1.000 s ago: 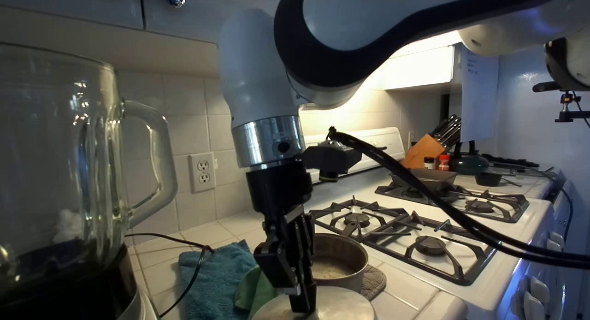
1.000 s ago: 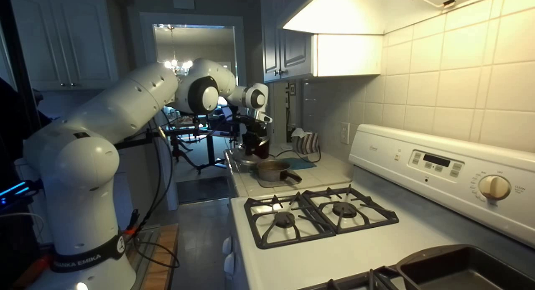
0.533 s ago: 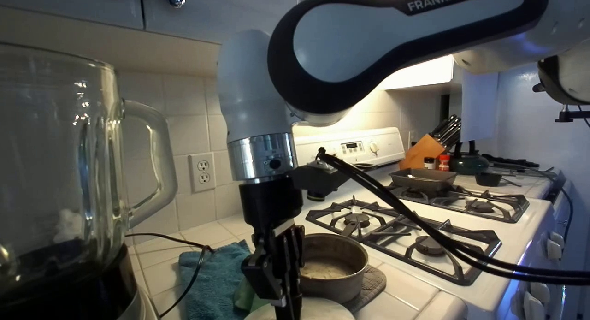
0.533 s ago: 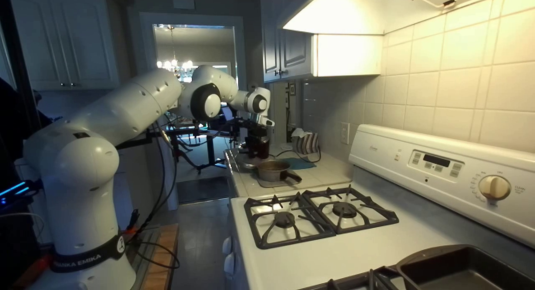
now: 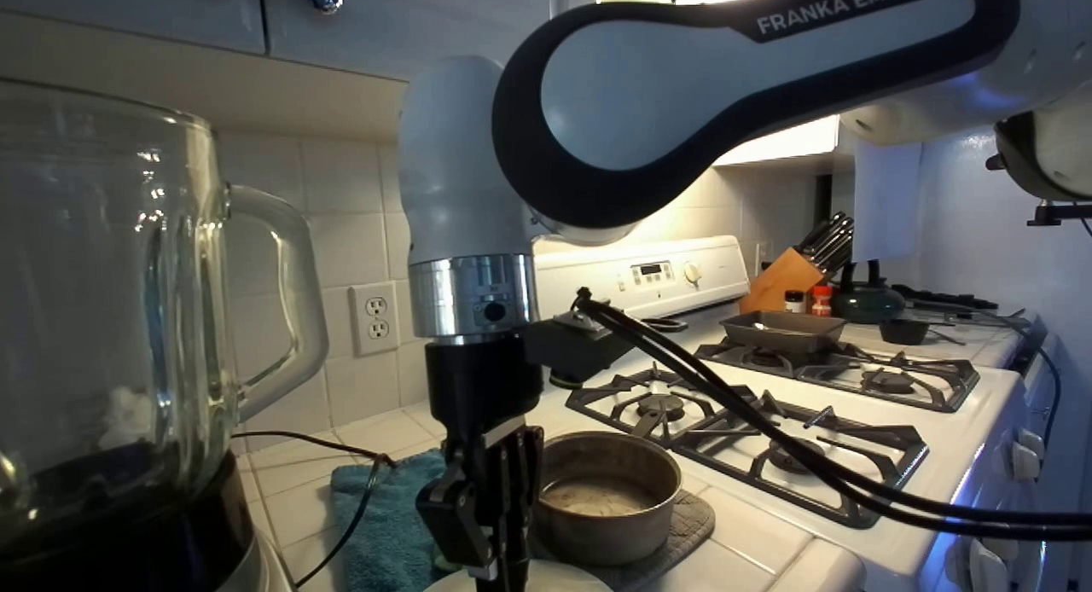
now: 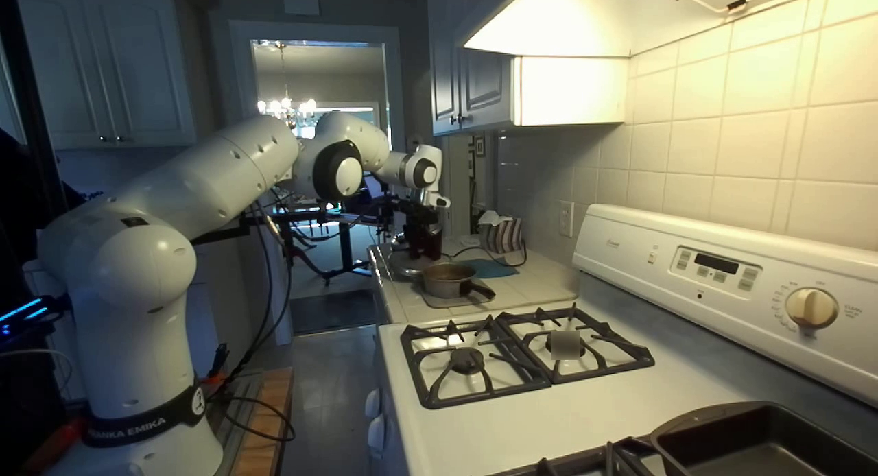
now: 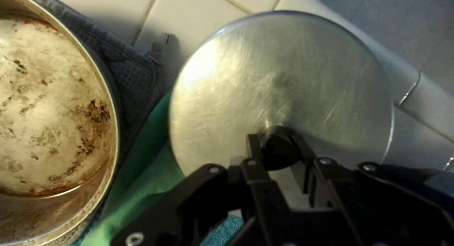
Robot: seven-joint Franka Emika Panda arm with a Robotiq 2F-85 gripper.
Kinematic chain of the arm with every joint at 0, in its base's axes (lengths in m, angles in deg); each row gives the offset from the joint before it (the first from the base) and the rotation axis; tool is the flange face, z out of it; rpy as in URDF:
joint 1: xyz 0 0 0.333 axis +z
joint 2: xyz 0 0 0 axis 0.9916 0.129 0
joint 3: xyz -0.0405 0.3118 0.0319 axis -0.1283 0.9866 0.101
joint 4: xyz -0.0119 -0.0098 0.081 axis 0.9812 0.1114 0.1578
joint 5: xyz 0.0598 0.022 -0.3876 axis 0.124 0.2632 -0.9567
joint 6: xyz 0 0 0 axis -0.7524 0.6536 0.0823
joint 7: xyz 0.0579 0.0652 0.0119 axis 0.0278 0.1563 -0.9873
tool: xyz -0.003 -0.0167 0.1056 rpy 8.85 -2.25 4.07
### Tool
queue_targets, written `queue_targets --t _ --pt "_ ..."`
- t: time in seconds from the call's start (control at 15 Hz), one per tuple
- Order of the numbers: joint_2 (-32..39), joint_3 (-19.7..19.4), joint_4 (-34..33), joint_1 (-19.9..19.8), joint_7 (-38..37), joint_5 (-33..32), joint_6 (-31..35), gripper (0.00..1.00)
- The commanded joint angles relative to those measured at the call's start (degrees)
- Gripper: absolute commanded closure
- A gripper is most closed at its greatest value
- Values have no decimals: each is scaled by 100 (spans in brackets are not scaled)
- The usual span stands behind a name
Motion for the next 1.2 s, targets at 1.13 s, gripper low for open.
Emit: queue_targets --t 1.13 --pt "134 -78 -7 146 71 -185 357 64"
